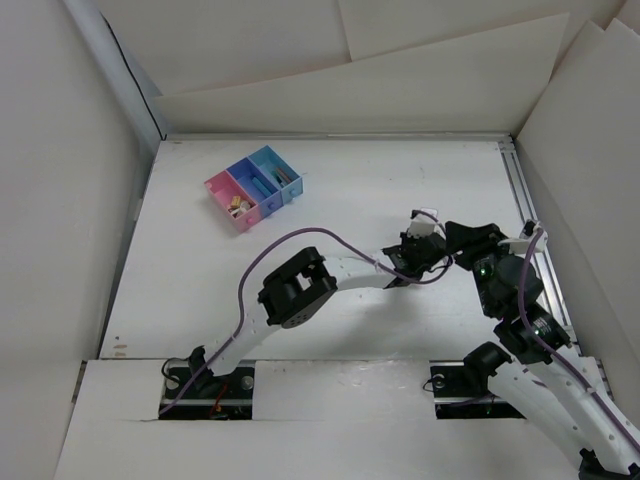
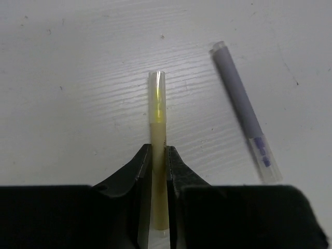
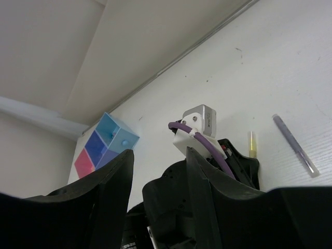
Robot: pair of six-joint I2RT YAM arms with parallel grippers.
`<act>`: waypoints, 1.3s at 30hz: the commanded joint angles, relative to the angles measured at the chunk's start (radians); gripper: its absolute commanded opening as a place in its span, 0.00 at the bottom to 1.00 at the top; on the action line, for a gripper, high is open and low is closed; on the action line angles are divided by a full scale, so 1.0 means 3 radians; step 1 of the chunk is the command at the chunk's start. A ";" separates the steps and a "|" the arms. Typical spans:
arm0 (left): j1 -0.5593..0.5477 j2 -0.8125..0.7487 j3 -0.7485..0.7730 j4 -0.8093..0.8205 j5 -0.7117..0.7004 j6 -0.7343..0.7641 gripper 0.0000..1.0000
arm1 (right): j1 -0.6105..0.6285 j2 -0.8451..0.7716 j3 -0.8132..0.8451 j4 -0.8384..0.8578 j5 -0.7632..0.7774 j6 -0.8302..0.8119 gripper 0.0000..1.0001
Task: Sort the stationery into containers
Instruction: Pick up the pen from the center of the board, then place the pen in the storage box.
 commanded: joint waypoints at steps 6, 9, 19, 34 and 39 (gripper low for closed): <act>0.0001 -0.0437 -0.0632 -0.0052 -0.0402 -0.0093 0.00 | 0.0020 -0.0026 0.0066 0.0128 0.0006 -0.0055 0.51; 0.0001 -0.0677 -0.0888 0.0024 -0.0464 -0.0093 0.00 | 0.0020 -0.0026 0.0066 0.0128 -0.0025 -0.0055 0.51; 0.0939 -0.1648 -0.1369 0.0347 0.0026 -0.0124 0.00 | 0.0020 0.0015 0.0036 0.0164 -0.0005 -0.0055 0.51; 0.2757 -0.1369 -0.0756 0.0250 0.0804 -0.0370 0.00 | 0.0020 0.0261 0.0066 0.0195 0.0097 -0.0050 0.51; 0.2757 -0.1199 -0.0572 0.0122 0.0656 -0.0303 0.00 | 0.0020 0.0394 0.0066 0.0164 0.0225 -0.0015 0.51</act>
